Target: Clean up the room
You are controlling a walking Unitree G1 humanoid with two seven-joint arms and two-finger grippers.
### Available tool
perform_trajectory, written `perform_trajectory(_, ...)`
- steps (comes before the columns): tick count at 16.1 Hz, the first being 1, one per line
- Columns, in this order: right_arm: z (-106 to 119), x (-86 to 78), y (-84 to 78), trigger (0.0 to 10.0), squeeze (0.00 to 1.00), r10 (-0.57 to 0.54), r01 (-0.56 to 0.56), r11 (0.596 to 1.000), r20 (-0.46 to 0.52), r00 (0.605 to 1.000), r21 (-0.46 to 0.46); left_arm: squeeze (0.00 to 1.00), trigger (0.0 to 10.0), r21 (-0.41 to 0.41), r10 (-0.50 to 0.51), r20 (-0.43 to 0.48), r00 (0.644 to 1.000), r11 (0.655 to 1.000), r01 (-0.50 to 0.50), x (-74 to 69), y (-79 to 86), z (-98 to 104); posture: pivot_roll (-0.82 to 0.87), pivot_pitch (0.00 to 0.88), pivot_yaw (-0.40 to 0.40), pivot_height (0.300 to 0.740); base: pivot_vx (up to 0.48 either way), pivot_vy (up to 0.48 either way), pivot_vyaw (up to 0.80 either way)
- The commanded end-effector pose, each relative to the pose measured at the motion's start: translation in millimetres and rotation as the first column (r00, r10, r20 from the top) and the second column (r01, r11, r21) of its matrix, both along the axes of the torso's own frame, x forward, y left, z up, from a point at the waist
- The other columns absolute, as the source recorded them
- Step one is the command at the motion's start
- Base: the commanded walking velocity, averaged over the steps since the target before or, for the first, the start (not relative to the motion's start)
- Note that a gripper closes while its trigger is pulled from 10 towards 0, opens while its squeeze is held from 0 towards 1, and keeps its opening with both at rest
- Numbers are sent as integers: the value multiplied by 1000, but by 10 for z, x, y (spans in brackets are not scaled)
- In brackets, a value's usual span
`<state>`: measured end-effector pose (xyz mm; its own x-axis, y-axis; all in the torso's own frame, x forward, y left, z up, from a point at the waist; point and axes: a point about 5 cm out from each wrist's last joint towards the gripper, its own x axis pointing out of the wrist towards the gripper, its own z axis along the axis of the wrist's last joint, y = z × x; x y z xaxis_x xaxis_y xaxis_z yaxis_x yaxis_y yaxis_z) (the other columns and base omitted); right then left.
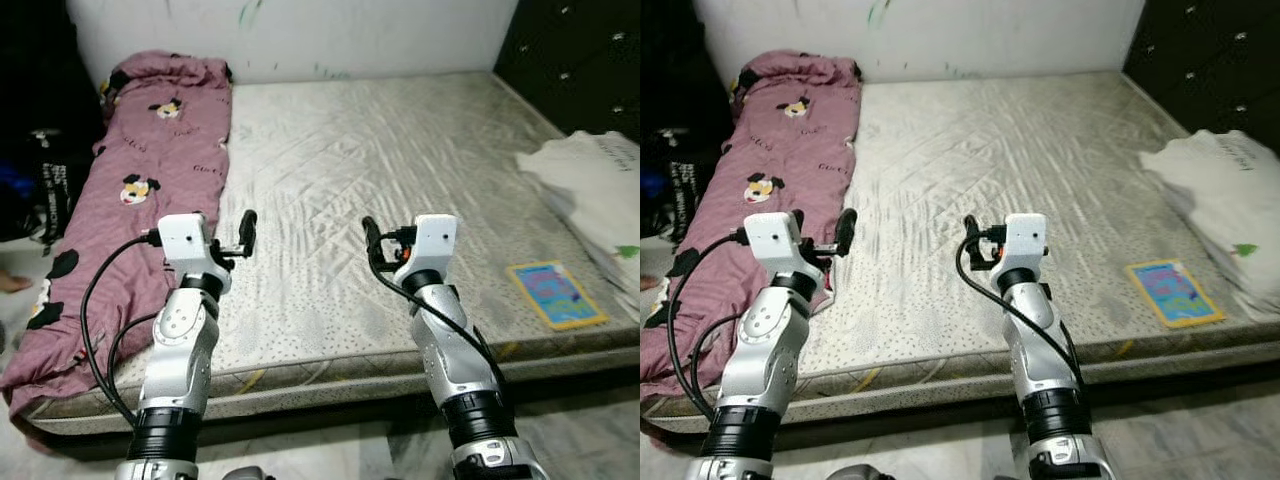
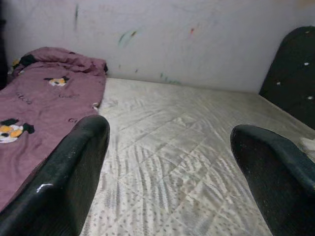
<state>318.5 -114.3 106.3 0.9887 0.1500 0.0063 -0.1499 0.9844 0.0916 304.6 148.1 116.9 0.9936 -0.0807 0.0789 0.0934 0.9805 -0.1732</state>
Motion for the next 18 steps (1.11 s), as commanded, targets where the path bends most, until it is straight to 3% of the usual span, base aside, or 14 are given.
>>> perform_trajectory(1,33,17,10,10000,0,2,-2,1000,9,1000,2,0,10000,9,-4,17,1000,1000,4,8,15,42,28,0,29,740,322,0,0)
perform_trajectory(6,33,27,4,10000,0,-1,1,1000,7,1000,-2,0,10000,5,2,11,1000,1000,-2,10,18,39,30,0,26,740,318,0,0)
perform_trajectory(11,26,32,1,10000,0,-1,1,1000,4,1000,-5,0,10000,4,18,-20,1000,1000,-18,26,13,-4,33,0,24,740,0,0,0)
perform_trajectory(18,8,28,0,10000,0,4,-4,1000,-2,1000,-11,0,10000,-6,15,-32,999,1000,-15,19,6,-20,34,0,19,740,0,476,0)
